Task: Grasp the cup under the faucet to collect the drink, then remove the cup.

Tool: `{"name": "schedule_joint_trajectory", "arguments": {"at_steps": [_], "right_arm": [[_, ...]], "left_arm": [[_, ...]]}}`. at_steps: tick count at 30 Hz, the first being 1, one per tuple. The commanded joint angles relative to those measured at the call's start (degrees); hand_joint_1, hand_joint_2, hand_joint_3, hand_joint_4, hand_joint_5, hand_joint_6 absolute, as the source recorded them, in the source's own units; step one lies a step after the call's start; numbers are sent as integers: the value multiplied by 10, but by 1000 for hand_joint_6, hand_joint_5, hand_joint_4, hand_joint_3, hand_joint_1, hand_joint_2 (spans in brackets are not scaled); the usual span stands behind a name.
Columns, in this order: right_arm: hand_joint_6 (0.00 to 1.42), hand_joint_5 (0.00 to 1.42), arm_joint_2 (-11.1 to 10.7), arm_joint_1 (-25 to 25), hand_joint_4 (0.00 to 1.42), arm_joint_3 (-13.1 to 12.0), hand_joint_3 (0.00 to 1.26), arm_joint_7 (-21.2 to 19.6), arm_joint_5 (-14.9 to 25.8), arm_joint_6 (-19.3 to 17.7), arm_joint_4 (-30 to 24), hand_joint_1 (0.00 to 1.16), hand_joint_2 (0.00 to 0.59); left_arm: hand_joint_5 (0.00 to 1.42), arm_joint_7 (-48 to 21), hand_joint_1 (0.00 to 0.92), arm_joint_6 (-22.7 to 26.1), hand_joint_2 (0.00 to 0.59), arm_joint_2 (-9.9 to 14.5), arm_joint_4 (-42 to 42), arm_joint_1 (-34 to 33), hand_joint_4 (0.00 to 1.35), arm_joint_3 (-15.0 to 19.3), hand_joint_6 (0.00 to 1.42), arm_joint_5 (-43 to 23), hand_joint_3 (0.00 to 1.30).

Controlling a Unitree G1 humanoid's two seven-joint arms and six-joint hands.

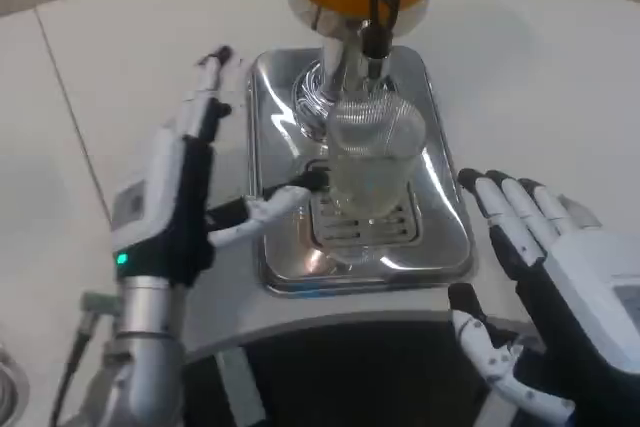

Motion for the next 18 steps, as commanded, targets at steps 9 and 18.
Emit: {"name": "schedule_joint_trajectory", "arguments": {"at_steps": [9,18], "right_arm": [[18,0,64,-72,0,17,16,-69,56,39,51,252,586],[18,0,111,-155,0,1,16,-86,143,125,85,263,586]], "left_arm": [[0,-167,259,101,64,140,-302,201,0,64,0,68,0],[0,-211,92,161,58,160,-430,304,0,93,0,153,0]]}}
